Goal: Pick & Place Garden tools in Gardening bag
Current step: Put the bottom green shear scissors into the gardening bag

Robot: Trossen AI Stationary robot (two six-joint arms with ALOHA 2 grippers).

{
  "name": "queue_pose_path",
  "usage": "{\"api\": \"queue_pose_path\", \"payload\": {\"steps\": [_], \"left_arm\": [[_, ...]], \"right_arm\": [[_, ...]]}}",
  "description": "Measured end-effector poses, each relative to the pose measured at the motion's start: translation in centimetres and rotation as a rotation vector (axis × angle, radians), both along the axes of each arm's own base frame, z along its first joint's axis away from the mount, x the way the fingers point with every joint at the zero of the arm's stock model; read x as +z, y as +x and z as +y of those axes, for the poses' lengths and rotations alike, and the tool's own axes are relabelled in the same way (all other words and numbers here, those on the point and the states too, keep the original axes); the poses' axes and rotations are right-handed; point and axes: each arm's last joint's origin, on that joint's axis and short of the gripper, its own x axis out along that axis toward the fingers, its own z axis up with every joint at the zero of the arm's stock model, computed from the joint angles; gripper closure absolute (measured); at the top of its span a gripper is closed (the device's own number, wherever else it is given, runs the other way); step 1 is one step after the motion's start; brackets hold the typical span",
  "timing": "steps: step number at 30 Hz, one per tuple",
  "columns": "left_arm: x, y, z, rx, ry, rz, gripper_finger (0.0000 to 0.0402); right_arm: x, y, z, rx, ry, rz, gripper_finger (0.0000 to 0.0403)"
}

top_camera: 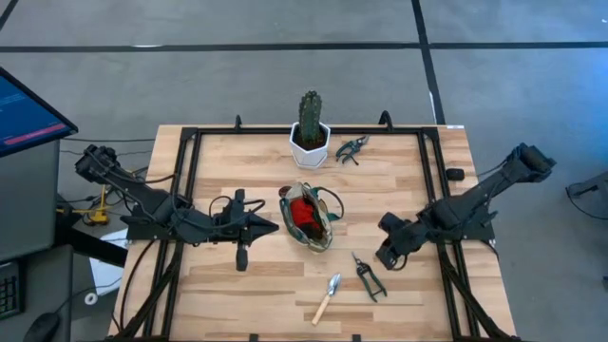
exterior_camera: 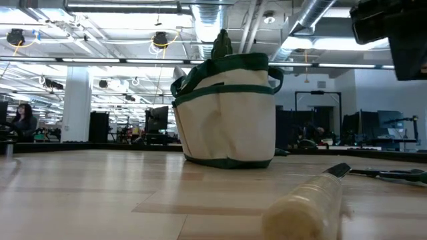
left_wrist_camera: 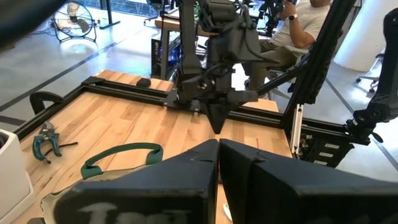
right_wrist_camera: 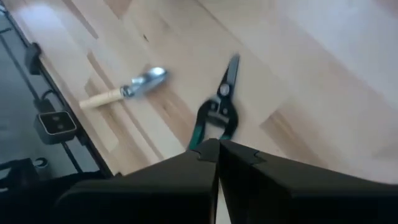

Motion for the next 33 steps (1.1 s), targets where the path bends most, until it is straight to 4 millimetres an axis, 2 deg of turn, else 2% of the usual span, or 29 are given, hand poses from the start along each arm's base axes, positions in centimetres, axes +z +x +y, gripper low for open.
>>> {"api": "queue_pose_path", "payload": {"steps": [10,13,17,23,33], "left_arm": [[0.0,0.0,0.0,0.0,0.0,0.0,0.0401],[0.0,0.0,0.0,0.0,0.0,0.0,0.0401],[0.0,0.0,0.0,0.001,-0.002,0.0,0.0401],[0.0,0.0,0.0,0.0,-0.002,0.0,0.0401],[0.0,0.0,0.0,0.001,-0.003,0.0,0.0401]], "right_arm": [[-2.9,0.9,2.4,0.005,0.149,0.263,0.0403],[-3.6,1.3,3.3,0.027,0.189,0.287,0.0403],[-3.5,2.1,4.6,0.054,0.192,0.266,0.0403],[-2.8,3.0,5.9,0.025,0.073,0.256,0.0403],[-2.6,4.0,6.8,0.006,0.033,0.292,0.0403]]}}
